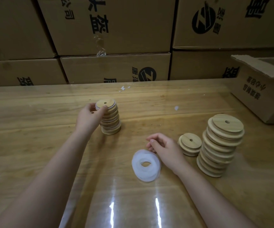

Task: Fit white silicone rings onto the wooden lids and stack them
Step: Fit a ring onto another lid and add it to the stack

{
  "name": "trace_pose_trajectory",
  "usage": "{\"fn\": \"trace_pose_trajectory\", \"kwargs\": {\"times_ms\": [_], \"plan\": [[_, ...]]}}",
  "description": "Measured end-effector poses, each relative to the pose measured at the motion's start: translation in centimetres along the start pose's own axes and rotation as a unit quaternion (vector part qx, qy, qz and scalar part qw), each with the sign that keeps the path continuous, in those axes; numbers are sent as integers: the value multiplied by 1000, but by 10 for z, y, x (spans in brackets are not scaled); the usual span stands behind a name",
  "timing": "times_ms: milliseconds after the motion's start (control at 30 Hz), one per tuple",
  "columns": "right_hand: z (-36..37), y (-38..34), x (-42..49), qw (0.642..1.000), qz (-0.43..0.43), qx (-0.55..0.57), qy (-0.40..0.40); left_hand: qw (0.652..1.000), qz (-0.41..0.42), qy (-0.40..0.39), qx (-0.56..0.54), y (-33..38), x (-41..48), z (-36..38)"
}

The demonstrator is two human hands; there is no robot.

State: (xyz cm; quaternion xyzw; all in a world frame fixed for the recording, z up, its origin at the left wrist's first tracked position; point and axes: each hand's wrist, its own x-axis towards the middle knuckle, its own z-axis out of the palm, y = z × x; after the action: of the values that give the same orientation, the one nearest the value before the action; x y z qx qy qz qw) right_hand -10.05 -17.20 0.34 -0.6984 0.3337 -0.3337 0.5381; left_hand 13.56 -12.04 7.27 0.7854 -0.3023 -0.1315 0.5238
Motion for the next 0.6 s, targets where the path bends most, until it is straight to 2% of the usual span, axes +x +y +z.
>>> {"fn": "trace_pose_trajectory", "kwargs": {"times_ms": [233,333,400,467,533,600], "plan": [[0,-1,-1,1000,-3,-15,1,1000,-16,-16,-12,-2,2,1],[0,1,0,1000,-3,-15,2,1000,-12,20,18,1,2,-1],[0,2,0,1000,-4,-15,1,995,52,71,48,8,-6,-2],[-1,2,2,1000,-8,-23,-2,979,172,97,53,23,-23,5],[0,5,2,999,-8,-31,-5,955,287,53,48,38,-47,22],[0,4,1,999,-7,-43,5,935,343,-44,77,49,-68,46]]}}
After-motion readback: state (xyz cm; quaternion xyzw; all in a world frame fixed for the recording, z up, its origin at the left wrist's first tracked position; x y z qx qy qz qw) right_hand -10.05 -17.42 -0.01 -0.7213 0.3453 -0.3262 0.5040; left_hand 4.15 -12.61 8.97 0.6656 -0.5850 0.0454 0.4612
